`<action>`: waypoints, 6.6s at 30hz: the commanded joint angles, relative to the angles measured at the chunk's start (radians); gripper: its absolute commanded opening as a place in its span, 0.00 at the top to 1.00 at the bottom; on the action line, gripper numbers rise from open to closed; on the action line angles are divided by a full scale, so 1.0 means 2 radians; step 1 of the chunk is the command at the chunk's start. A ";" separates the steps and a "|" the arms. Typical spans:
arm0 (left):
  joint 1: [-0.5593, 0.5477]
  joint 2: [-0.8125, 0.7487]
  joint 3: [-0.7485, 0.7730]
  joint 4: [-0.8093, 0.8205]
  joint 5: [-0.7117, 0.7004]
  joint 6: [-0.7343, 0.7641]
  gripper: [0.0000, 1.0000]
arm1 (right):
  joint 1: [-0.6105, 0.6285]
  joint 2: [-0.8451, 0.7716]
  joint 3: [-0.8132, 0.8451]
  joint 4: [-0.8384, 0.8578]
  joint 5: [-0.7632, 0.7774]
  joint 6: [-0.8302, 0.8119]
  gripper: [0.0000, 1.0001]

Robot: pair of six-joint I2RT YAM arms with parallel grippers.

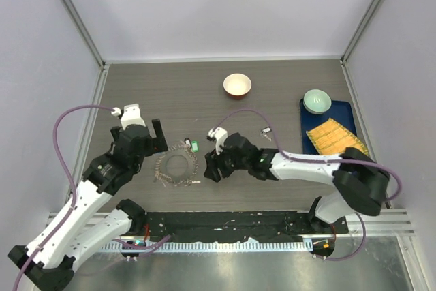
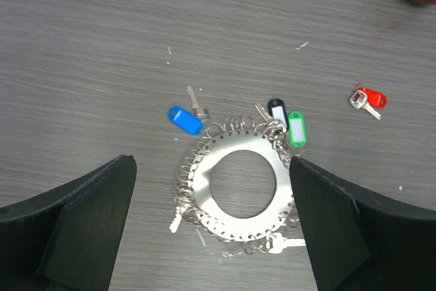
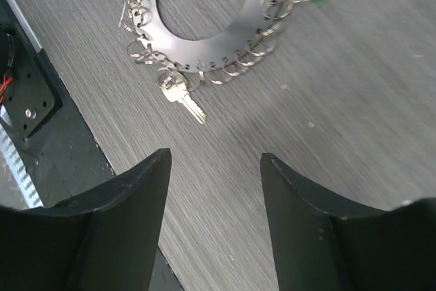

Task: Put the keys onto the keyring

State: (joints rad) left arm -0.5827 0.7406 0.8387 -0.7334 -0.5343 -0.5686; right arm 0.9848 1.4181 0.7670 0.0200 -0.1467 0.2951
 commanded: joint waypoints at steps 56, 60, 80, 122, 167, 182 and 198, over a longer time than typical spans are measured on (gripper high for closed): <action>0.032 -0.064 -0.030 0.010 -0.026 0.055 0.04 | 0.054 0.183 0.076 0.201 0.020 0.055 0.62; 0.033 -0.064 -0.030 0.011 -0.024 0.056 0.03 | 0.054 0.204 0.090 0.197 0.017 0.046 0.63; 0.037 -0.060 -0.032 0.014 -0.014 0.056 0.04 | 0.058 0.231 0.071 0.184 0.004 0.032 0.69; 0.021 -0.012 -0.076 0.263 0.619 0.238 0.39 | 0.058 -0.138 0.112 -0.094 -0.019 -0.301 0.99; -0.013 -0.004 -0.101 0.302 0.683 0.379 0.61 | 0.053 -0.166 0.096 -0.058 -0.078 -0.281 0.99; -0.012 0.044 -0.086 0.313 0.723 0.349 0.87 | 0.053 -0.165 0.094 -0.058 -0.083 -0.281 0.99; -0.013 0.012 -0.107 0.314 0.610 0.311 1.00 | 0.042 -0.187 0.101 -0.058 0.023 -0.208 0.44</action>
State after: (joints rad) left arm -0.6086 0.8001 0.6277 -0.1490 0.7734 0.0853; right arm 1.0824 1.0981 0.9348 -0.1631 -0.1974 -0.2005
